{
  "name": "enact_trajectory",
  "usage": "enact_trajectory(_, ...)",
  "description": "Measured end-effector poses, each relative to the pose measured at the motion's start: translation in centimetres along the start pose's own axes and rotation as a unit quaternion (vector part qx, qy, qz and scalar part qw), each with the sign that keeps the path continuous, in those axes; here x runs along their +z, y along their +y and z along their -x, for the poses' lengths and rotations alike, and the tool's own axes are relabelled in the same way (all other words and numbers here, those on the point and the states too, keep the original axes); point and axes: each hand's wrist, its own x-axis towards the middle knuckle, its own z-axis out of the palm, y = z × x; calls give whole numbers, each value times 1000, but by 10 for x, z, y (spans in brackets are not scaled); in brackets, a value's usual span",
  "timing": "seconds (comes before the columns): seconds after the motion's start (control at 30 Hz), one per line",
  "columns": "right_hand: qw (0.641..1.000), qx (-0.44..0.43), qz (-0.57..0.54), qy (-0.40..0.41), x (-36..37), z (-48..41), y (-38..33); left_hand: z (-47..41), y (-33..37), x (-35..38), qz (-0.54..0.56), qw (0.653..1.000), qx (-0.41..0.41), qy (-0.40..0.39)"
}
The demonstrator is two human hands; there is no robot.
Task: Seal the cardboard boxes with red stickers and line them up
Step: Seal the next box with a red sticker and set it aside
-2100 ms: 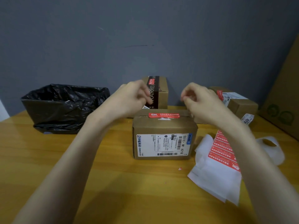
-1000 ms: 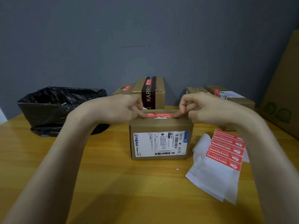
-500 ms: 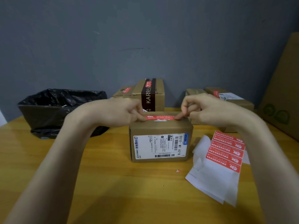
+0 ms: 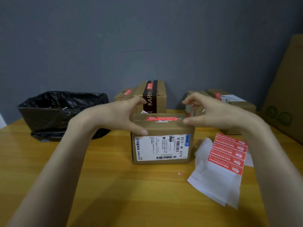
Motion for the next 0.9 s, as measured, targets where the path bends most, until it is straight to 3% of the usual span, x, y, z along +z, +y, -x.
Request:
enact_trajectory(0.1, 992, 38, 4, -123, 12, -2, 1, -10, 3, 16, 35, 998, 14, -55)
enact_trajectory(0.2, 988, 43, -21, -149, 25, -8, 5, -22, 5, 30, 25, 998, 20, -48)
enact_trajectory(0.3, 992, 23, -56, -114, 27, -11, 7, -27, 5, 34, 31, 999, 31, -10)
enact_trajectory(0.4, 983, -25, -179, -24, 16, -8, 4, -21, 1, 24, 114, 991, 50, 55)
enact_trajectory(0.47, 958, -55, -276, 55, 4, -4, 1, -15, -4, 14, 255, 960, 64, 98)
enact_trajectory(0.57, 920, -47, -369, 121, -11, 4, 2, -12, -9, 9, 454, 879, 86, 116)
enact_trajectory(0.63, 926, -21, -369, 82, -11, 7, 0, -15, -4, 15, 506, 852, 97, 92)
enact_trajectory(0.7, 946, -11, -324, 32, -4, 6, -4, -19, 3, 26, 469, 874, 100, 73)
enact_trajectory(0.8, 973, -11, -226, 43, 3, -2, -8, -24, 9, 35, 386, 914, 105, 71)
enact_trajectory(0.9, 990, -32, -120, 61, -1, 0, -9, -20, -1, 23, 430, 892, 61, 126)
